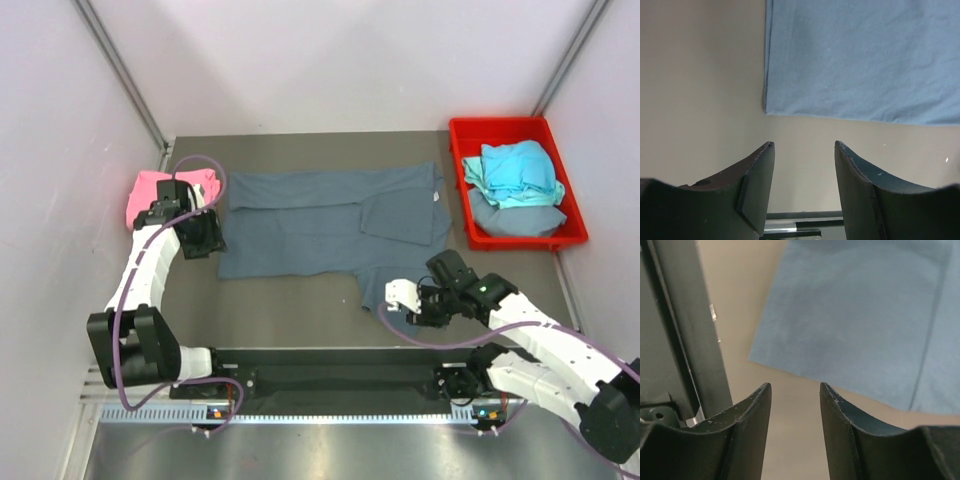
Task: Fold and stack the t-shirts
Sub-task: Fold the tshirt
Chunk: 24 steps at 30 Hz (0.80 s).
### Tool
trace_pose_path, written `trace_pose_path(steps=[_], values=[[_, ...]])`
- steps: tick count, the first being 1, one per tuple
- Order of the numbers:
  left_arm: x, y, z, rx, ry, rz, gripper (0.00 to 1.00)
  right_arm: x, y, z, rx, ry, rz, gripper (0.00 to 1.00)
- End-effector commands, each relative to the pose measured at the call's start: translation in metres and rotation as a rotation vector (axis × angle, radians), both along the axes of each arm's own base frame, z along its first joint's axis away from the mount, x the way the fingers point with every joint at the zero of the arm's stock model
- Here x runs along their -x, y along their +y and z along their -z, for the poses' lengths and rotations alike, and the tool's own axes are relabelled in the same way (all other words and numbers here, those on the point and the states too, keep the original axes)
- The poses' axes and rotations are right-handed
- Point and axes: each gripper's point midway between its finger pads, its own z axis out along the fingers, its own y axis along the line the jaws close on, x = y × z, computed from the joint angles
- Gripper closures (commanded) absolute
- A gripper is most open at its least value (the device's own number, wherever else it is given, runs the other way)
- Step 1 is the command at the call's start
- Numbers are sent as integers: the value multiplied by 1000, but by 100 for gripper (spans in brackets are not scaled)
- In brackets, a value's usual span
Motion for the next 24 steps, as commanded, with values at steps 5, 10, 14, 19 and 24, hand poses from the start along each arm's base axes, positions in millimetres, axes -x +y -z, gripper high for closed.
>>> trace_pose_path(steps=[5,10,14,19,24], values=[[-15,11,-9,-34,-56,-25,44,16,10,12,57,-39,-238,57],[-21,16,-14,-50,-68,-32,43,31,12,21,75,-8,-309,57],[-23,20,-14,-54,-69,-42,43,34,15,25,77,5,-331,57],[-21,24,-11,-53,-64,-56,43,35,21,29,73,20,-343,57],[-20,28,-11,-56,-62,-69,43,34,23,36,76,23,-353,58]])
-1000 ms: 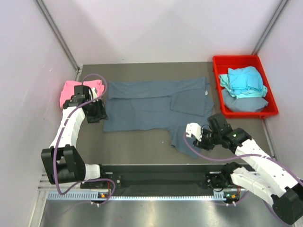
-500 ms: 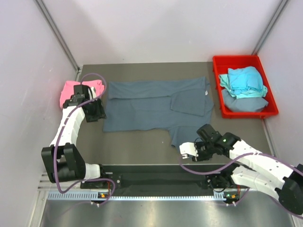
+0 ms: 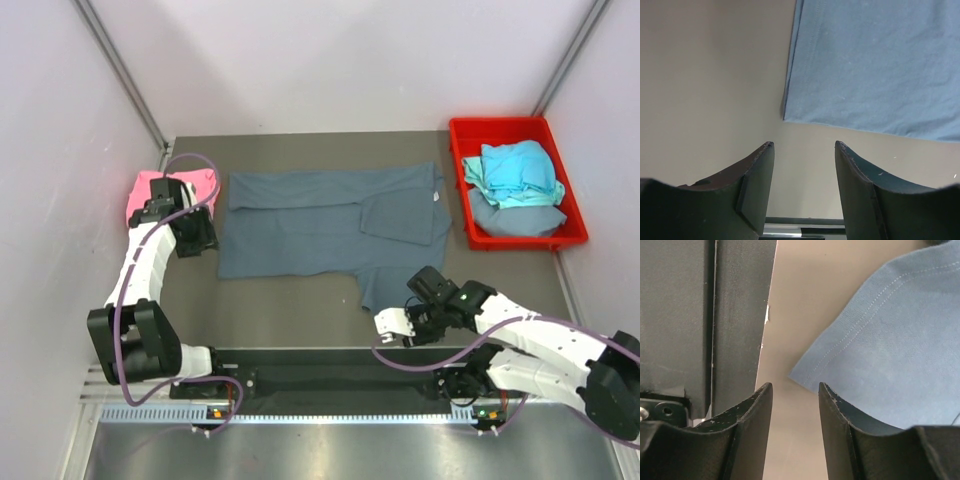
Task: Fold and stack the t-shirts
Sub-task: Fold the tshirt
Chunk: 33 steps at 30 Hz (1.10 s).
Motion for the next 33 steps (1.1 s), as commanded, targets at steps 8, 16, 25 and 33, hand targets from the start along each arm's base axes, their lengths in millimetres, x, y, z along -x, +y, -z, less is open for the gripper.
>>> trace_pose_path(steps=[8,16,25,33], values=[[-14,9,-14,-13,-67,-17,43,-1,13,11,-42,-15,-59,62],[-11,8,-6,16,-40,-36,42,-8,16,15,-62,-57,-38,85],[7,-2,21,116,54,-85,41,-35,18,-23,-76,-186,31,99],[-3,-2,51,205,155,-128,40,-58,31,-67,-178,-282,126,100]])
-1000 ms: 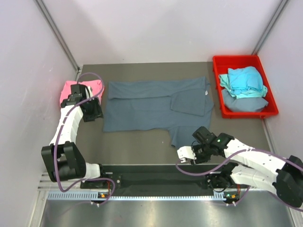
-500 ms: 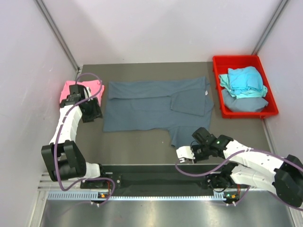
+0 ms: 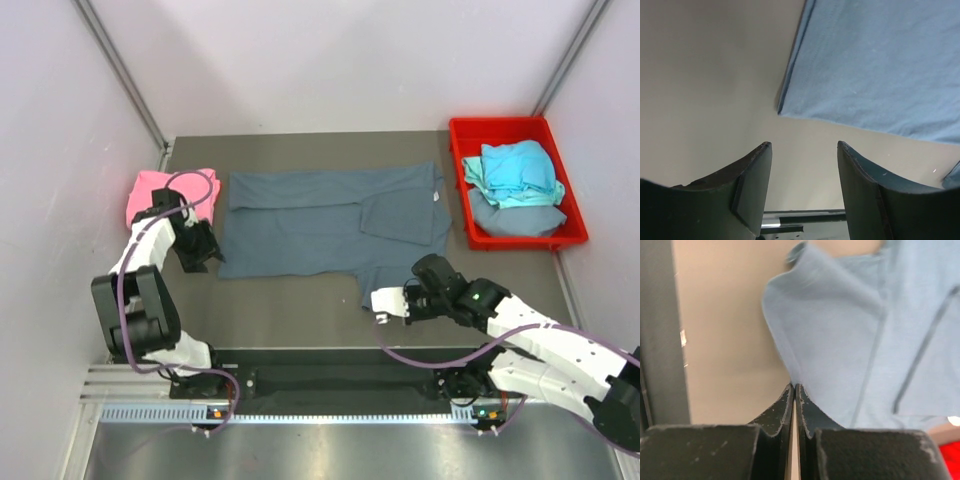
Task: Fold and stack the t-shirts
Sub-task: Fold the tshirt
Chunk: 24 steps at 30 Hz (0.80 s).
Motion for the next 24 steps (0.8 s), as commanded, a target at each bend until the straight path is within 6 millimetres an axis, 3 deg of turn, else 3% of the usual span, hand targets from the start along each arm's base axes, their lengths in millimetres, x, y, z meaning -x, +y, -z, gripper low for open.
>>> trace_pose_path(steps=[1,11,19,24], values=[[-19,-2,5,58,-1,-16,40,-13,8,-24,-70,-45,51,100],[-33,4,36,74,116,-10,44,-28,1,-30,-79,-72,112,100],[-34,7,43,65,162,-7,47,-38,-3,-36,-92,-94,153,100],[-23,5,44,75,202,5,62,-40,-4,-34,-101,-101,162,100]])
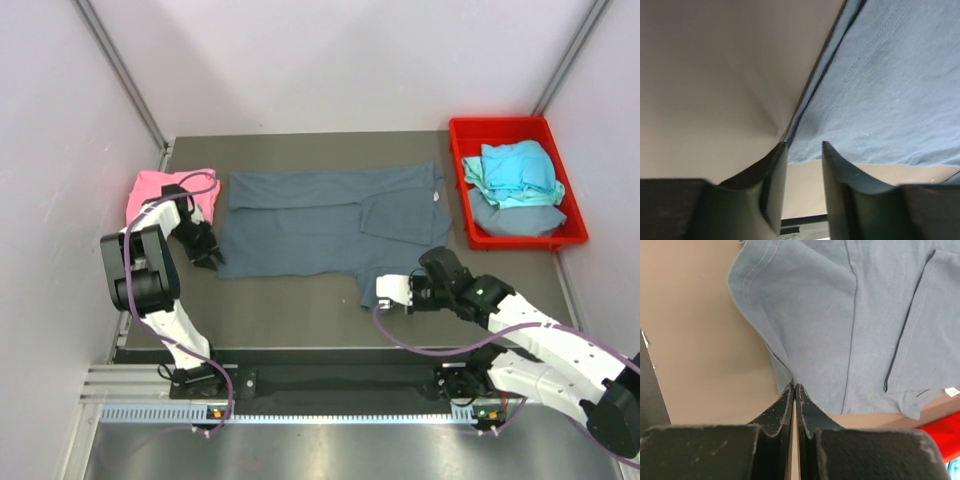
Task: Fold and stack the t-shirts
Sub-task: Fold the tshirt
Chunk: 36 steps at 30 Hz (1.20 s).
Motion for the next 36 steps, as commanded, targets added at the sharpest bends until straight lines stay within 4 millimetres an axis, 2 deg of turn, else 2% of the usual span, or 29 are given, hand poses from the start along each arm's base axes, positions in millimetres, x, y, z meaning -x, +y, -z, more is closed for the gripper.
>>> trace_pose_path(steps=[1,9,13,15,16,17,19,22,26,31,32,36], values=[[5,2,-7,0,22,5,64,-15,7,-20,-60,-60,29,100],[29,-4,-3,14,69,12,61,-21,0,-22,-88,-78,72,100],[33,-8,0,32,82,16,66,-25,-6,-24,-91,-84,102,100],[34,-9,1,38,87,12,73,-28,-7,-27,-100,-92,114,100],[33,-10,1,41,88,15,88,-30,-9,-28,-102,-95,125,100],[32,-10,0,43,83,14,98,-32,-9,-30,-109,-100,132,100],[29,-10,-5,48,70,16,100,-35,-12,-35,-114,-108,151,100],[24,-12,-16,57,36,22,100,-41,-17,-43,-119,-123,183,100],[10,-15,-40,77,-47,37,100,-51,-23,-56,-126,-151,221,100],[-7,-17,-78,82,-161,67,100,-74,-30,-87,-152,-235,282,100],[-15,-16,-90,81,-196,77,100,-79,-30,-92,-161,-247,294,100],[-33,-12,-112,67,-255,110,100,-99,-36,-118,-208,-302,365,100]])
